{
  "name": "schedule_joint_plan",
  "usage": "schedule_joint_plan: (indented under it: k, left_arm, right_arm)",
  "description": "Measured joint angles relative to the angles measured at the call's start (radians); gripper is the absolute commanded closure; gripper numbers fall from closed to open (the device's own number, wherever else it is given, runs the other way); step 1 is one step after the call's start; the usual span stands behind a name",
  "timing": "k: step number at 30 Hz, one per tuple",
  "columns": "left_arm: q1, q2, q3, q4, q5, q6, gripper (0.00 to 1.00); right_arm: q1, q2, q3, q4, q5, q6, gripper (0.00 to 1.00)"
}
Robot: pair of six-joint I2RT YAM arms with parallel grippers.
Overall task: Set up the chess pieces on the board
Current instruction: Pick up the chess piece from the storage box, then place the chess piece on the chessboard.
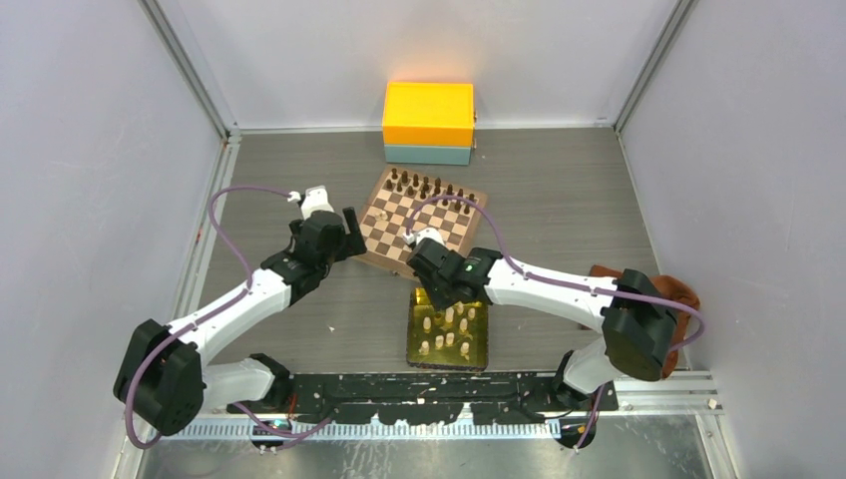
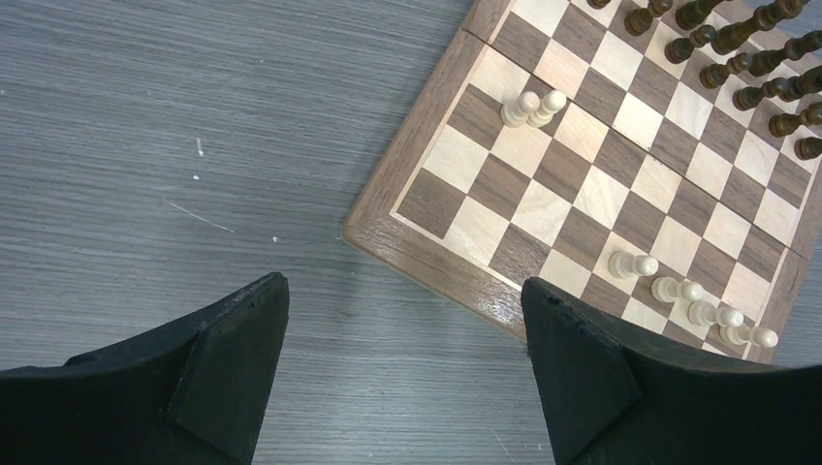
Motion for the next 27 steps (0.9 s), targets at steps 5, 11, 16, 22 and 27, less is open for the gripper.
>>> schedule_joint_plan:
  k: [5, 11, 16, 22, 27]
  left_arm:
    - [0.0, -0.013, 0.0, -0.001, -0.018, 0.0, 0.1]
    - [0.0, -0.016, 0.0, -0.004, -0.03, -0.011, 0.1]
    - [0.0, -0.03, -0.007, -0.008, -0.041, -0.019, 0.1]
    - [0.0, -0.053, -0.019, -0.008, -0.054, -0.019, 0.1]
    - [0.0, -0.072, -0.026, -0.008, -0.06, -0.019, 0.09]
  right_arm:
    - [0.0, -0.025, 0.034, -0.031, 0.01, 0.0, 0.99]
    - [0.0, -0.04, 0.085, -0.067, 0.015, 0.0, 0.99]
    - [0.0, -0.039, 0.135, -0.09, 0.018, -0.01, 0.99]
    - [0.0, 0.014, 0.22, -0.101, 0.024, -0.026, 0.99]
    - [-0.002, 0.092, 0.297, -0.104, 0.028, -0.047, 0.99]
